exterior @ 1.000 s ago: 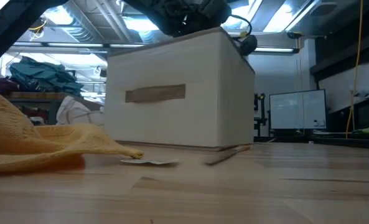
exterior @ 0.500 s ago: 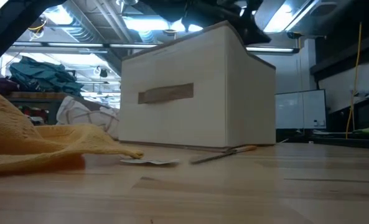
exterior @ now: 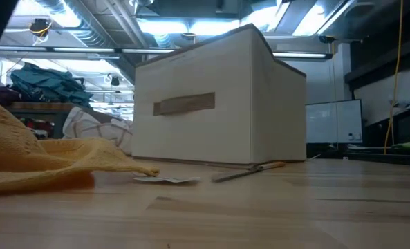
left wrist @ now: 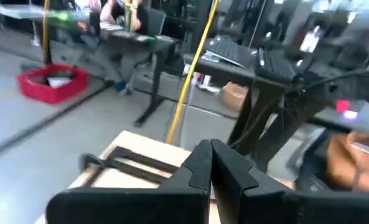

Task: Fold towel
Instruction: Move the brown laundry organizer to the top right of the table

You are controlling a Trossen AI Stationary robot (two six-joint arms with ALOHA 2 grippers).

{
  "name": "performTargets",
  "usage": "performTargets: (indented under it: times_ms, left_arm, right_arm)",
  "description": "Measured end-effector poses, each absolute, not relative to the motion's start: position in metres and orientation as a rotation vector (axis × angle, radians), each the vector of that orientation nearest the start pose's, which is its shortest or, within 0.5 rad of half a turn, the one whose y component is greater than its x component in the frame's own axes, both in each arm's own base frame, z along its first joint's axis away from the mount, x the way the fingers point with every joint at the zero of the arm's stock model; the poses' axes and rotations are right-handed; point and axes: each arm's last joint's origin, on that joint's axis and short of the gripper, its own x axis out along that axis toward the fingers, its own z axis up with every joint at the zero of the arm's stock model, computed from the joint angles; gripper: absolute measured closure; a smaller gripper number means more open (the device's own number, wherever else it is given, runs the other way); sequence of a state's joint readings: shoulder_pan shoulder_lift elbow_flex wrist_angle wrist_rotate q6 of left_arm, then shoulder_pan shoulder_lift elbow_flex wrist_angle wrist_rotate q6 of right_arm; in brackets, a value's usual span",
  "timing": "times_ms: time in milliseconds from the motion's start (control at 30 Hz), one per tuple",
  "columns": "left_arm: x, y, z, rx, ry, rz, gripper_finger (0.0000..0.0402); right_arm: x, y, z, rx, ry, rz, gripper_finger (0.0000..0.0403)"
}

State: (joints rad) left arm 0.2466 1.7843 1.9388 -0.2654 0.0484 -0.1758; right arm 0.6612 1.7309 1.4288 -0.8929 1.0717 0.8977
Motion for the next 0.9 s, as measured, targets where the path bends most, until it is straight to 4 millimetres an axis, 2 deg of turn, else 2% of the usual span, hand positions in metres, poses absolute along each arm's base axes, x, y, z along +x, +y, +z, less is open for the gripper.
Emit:
performTargets:
  times_ms: [167, 267, 400, 667, 900]
  left_arm:
    - [0.341, 0.083, 0.473, -0.132, 0.219, 0.216, 0.0401]
    - [0.319, 0.075, 0.479, -0.143, 0.287, 0.211, 0.0401]
    - [0.296, 0.067, 0.484, -0.148, 0.355, 0.229, 0.0401]
    - [0.281, 0.061, 0.466, -0.130, 0.585, 0.333, 0.0401]
    - [0.270, 0.062, 0.450, -0.164, 0.776, 0.462, 0.0401]
  right_arm:
    - [0.318, 0.183, 0.283, -0.074, 0.506, -0.516, 0.0231]
    - [0.336, 0.172, 0.289, -0.046, 0.491, -0.427, 0.0231]
    - [0.355, 0.148, 0.290, -0.010, 0.518, -0.356, 0.0231]
    - [0.363, 0.097, 0.279, -0.019, 0.662, -0.467, 0.0231]
    - [0.357, 0.073, 0.273, -0.071, 0.807, -0.530, 0.0231]
